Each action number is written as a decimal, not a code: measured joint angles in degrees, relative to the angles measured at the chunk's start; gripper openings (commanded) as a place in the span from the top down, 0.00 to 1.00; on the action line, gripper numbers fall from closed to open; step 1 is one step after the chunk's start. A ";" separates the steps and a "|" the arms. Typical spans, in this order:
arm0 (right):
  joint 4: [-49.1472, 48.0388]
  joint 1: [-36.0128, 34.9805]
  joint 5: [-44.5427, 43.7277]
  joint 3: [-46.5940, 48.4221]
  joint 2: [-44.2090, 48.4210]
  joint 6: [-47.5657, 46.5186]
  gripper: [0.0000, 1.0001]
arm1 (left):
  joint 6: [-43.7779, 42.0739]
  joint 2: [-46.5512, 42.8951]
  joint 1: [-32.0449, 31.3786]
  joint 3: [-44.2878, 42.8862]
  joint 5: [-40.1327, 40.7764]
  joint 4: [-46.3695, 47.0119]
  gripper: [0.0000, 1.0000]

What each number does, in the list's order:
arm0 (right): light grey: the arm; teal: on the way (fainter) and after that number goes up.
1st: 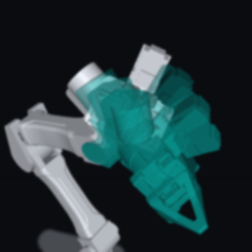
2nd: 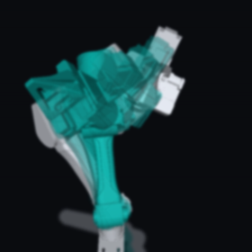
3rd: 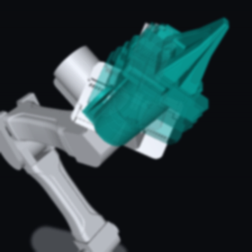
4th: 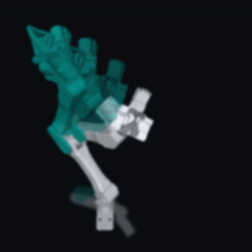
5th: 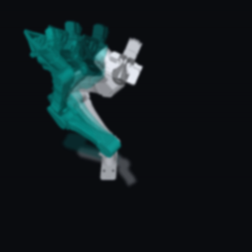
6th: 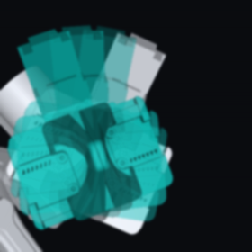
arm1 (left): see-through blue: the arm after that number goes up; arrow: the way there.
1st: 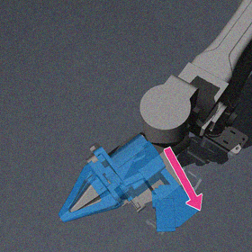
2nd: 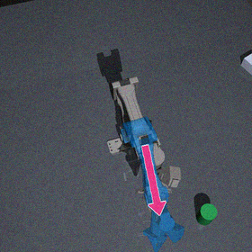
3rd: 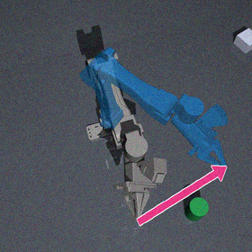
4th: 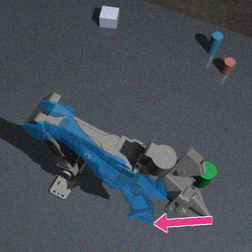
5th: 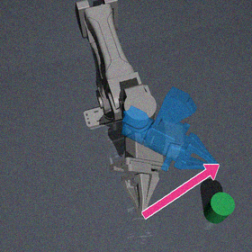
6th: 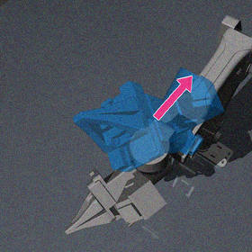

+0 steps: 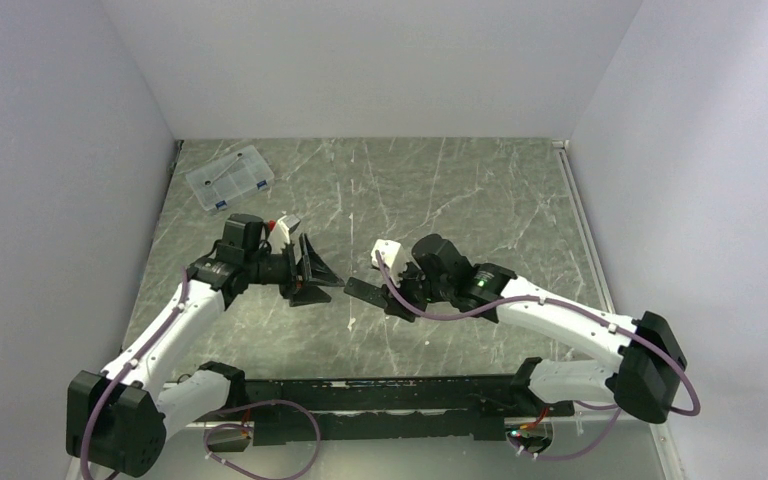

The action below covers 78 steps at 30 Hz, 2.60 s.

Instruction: Load the batteries into the remote control

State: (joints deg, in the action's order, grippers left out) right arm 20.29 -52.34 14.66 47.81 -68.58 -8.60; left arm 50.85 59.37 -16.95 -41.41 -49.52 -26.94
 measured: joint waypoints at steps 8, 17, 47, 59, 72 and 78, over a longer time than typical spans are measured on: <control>-0.42 0.00 -5.73 0.02 -6.51 7.34 0.84 | -4.31 -0.55 0.00 -1.99 5.99 -7.72 0.28; -0.66 0.00 -9.73 2.14 -14.47 15.47 0.81 | -7.23 -2.78 0.00 -3.65 11.32 -13.42 0.27; -3.91 0.00 -17.14 4.04 -25.33 20.87 0.58 | -8.41 -3.41 0.00 -3.65 13.38 -16.00 0.27; -3.80 0.00 -17.07 4.59 -25.33 20.85 0.45 | -8.41 -3.41 0.00 -3.65 13.38 -15.98 0.26; -2.73 0.02 -17.20 4.92 -21.77 21.11 0.00 | -8.41 -3.39 0.00 -3.65 13.38 -15.98 0.25; -2.19 0.61 -17.68 4.92 -15.58 21.27 0.00 | -9.27 -3.21 0.00 -3.67 13.64 -16.06 0.20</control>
State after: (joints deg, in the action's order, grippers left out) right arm 18.11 -51.72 -3.03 52.73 -84.16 12.67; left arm 41.58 56.16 -16.95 -45.08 -35.88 -43.00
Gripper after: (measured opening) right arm 0.994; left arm 0.763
